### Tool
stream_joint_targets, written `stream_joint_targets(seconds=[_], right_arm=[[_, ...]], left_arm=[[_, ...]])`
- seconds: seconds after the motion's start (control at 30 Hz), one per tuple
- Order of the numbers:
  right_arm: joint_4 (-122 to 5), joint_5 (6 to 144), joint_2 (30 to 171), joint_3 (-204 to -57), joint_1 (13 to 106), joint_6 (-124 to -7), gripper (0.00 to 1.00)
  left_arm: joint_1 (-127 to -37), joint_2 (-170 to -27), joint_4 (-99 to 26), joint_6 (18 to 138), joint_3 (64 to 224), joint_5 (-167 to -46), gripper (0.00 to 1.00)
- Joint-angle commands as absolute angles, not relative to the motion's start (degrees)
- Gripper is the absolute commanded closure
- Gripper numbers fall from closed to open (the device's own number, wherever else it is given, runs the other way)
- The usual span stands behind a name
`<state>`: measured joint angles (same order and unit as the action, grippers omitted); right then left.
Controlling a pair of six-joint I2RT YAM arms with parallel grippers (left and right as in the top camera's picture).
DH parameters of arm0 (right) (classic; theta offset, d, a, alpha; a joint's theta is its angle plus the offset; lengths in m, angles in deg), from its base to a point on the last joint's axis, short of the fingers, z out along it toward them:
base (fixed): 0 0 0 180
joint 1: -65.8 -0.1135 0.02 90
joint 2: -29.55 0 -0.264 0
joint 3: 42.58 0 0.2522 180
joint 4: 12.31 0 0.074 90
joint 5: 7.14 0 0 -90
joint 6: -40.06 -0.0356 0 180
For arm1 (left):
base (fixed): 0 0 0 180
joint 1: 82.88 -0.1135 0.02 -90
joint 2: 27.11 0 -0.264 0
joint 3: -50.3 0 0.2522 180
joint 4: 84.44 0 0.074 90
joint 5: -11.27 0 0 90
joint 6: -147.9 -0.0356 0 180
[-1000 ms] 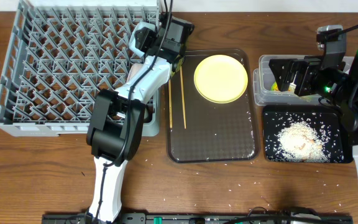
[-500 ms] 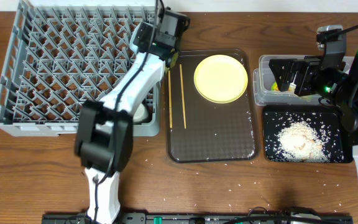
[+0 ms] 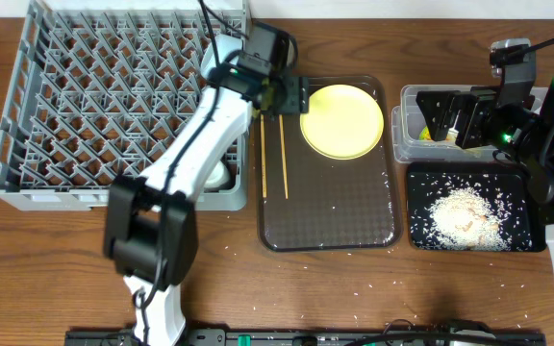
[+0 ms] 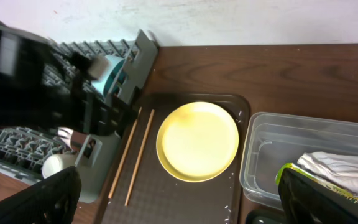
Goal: Sort waste into correct bins and load items into the dishwasher
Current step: 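Move left gripper back to yellow plate on brown tray, then pinch yellow plate edge with left gripper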
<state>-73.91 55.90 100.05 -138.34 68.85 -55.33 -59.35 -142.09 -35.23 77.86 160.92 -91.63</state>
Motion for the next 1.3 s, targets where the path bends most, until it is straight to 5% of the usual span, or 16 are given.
stream_joint_targets(seconds=[0.0,0.37,0.8,1.27], right_arm=[[-73.9,56.0,100.1,-138.8,69.1,-54.6,0.01],[-73.9,56.0,100.1,-138.8,69.1,-54.6,0.01],[-73.9,56.1,100.1,-138.8,69.1,-54.6,0.01],[-73.9,56.0,100.1,-138.8,69.1,-54.6,0.01]], left_arm=[[-58.8,-146.6,-36.6,86.1,159.9,-98.2,0.25],[-57.9,-152.2,-39.3,93.9,159.8,-99.3,0.25],[-49.6,-152.4,-39.3,105.1,157.9,-78.1,0.27],[-46.5,-157.8,-41.4,116.5,157.9,-73.1,0.45]])
